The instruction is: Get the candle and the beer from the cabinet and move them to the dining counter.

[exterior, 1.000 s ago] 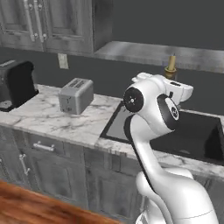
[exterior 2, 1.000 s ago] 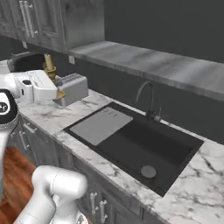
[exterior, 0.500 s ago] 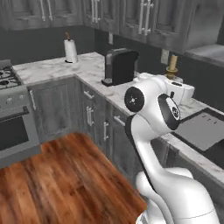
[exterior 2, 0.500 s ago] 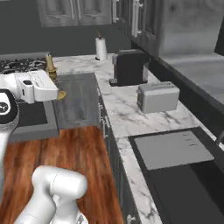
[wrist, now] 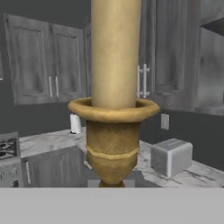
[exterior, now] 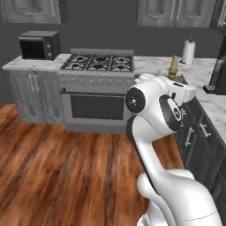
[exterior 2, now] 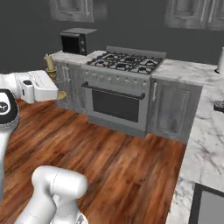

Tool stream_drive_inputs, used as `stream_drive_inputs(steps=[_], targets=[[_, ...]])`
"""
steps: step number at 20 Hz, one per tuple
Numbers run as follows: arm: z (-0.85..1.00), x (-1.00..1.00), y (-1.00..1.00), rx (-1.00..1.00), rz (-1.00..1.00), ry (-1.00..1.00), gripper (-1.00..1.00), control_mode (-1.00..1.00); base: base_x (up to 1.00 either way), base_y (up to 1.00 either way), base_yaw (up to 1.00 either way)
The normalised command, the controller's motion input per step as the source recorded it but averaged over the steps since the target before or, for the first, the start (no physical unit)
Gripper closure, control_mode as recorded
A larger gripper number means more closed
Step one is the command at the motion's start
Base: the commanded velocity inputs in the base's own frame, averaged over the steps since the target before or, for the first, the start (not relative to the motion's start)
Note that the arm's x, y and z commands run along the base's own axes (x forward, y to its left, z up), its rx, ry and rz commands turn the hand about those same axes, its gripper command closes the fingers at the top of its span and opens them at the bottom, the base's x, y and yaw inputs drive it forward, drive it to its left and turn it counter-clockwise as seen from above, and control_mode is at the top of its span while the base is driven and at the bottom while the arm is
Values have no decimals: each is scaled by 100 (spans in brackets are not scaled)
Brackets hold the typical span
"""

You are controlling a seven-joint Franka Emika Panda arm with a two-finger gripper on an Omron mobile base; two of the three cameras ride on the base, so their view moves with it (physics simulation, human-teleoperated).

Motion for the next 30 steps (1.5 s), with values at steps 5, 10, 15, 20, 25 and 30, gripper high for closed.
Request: stream_drive_inputs(steps=[5,10,15,20,25,30], targets=[[0,0,0,0,0,0,100,100,-1,2,97],[0,0,0,0,0,0,100,100,6,9,85],[0,0,0,0,0,0,100,100,30,8,71],[0,0,0,0,0,0,100,100,51,6,61],[0,0,0,0,0,0,100,100,84,3,35],[0,0,0,0,0,0,100,100,92,0,24]])
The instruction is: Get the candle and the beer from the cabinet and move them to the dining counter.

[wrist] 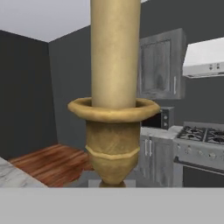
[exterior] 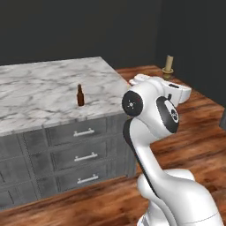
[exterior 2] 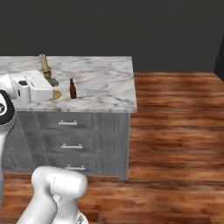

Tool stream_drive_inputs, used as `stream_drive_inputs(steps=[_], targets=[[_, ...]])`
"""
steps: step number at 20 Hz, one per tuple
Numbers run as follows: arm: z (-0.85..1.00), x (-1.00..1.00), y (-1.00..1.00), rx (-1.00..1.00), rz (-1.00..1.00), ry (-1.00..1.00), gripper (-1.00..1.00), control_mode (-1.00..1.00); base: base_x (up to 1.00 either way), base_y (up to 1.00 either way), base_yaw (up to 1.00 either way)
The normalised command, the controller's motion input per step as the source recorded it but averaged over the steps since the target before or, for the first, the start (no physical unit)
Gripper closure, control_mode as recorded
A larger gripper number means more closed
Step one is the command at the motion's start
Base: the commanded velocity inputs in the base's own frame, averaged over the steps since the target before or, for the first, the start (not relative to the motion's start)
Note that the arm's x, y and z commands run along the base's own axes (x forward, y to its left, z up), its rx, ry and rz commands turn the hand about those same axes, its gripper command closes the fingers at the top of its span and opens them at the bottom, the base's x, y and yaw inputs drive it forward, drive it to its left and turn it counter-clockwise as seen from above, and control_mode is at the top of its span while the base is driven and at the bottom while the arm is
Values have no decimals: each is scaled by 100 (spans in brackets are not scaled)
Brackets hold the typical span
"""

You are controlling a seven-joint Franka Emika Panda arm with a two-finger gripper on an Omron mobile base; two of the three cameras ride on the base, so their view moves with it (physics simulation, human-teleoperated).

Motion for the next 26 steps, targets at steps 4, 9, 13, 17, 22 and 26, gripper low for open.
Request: stream_drive_inputs(steps=[4,9,13,17,22,26], targets=[[0,0,0,0,0,0,100,100,87,0,24],[0,0,0,0,0,0,100,100,80,-5,31],[0,0,0,0,0,0,100,100,65,-17,18],[0,0,0,0,0,0,100,100,64,-28,4],[0,0,0,0,0,0,100,100,63,-27,0],[0,0,0,0,0,0,100,100,53,-10,0]])
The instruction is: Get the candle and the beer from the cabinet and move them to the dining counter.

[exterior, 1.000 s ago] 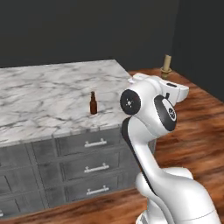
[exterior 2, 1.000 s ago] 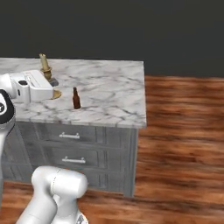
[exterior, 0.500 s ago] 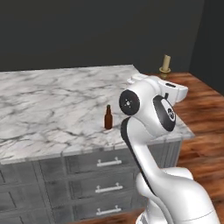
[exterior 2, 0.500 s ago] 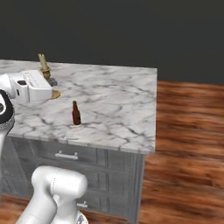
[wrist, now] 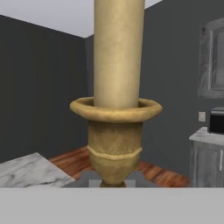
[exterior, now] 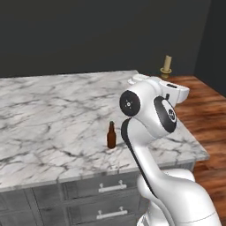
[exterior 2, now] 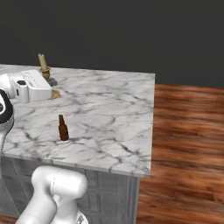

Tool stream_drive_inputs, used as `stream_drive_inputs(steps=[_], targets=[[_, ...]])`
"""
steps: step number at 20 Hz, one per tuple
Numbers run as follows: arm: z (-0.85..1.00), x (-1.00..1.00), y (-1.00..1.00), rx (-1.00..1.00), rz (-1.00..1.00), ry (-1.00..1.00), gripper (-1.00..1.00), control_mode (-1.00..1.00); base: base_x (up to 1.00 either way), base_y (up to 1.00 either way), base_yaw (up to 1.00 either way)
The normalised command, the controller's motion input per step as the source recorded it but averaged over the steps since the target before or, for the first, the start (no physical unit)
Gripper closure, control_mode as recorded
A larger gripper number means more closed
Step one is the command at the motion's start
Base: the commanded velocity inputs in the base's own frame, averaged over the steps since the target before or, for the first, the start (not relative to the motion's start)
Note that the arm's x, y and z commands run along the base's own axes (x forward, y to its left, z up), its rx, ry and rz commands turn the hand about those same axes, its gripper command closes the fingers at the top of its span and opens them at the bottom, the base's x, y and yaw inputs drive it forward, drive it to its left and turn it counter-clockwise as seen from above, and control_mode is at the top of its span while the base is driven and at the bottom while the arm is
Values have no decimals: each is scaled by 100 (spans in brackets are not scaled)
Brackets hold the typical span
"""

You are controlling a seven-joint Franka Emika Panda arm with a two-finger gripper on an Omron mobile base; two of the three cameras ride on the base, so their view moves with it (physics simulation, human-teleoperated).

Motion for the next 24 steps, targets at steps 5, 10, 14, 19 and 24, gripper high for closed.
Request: stream_drive_inputs(steps=[5,10,14,19,24], targets=[[0,0,0,0,0,0,100,100,44,-6,0],[0,0,0,0,0,0,100,100,5,-2,1],[0,0,0,0,0,0,100,100,0,0,0],[0,0,0,0,0,0,100,100,0,0,0],[0,0,0,0,0,0,100,100,0,0,0]])
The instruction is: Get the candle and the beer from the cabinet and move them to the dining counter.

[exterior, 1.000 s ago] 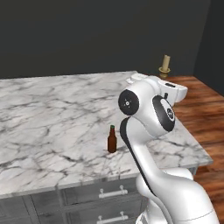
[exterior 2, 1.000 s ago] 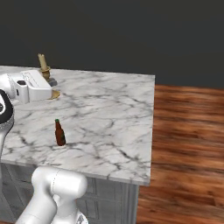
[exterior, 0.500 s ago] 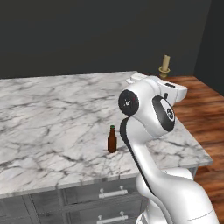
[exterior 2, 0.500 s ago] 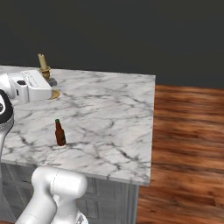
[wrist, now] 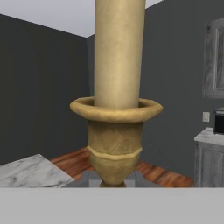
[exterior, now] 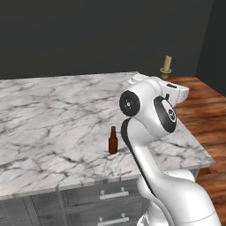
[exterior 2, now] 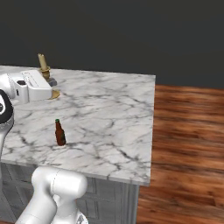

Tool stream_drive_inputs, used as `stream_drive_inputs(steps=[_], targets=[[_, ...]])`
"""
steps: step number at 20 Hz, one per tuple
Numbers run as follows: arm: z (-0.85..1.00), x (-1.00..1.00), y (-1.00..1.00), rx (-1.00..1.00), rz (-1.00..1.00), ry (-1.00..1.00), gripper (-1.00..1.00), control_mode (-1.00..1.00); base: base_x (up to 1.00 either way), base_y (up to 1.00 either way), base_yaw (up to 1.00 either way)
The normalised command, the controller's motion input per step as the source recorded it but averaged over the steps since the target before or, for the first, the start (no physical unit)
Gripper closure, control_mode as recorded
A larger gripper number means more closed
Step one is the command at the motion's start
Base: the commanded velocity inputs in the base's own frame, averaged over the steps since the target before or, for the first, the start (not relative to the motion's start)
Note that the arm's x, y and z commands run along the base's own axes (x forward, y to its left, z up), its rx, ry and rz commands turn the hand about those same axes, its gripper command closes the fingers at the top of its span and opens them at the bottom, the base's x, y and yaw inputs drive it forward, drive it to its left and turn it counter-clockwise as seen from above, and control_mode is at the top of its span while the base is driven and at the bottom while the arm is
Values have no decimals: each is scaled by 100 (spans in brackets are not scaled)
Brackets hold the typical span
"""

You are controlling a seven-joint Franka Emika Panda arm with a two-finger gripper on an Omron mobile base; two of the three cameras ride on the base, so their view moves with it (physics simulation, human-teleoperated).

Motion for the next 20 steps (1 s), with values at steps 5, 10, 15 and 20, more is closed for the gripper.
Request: stream_drive_inputs(steps=[5,10,15,20], targets=[[0,0,0,0,0,0,100,-100,0,0,0],[0,0,0,0,0,0,100,-100,0,0,0],[0,0,0,0,0,0,100,-100,0,0,0],[-2,0,-1,0,1,2,100,-100,0,0,0]])
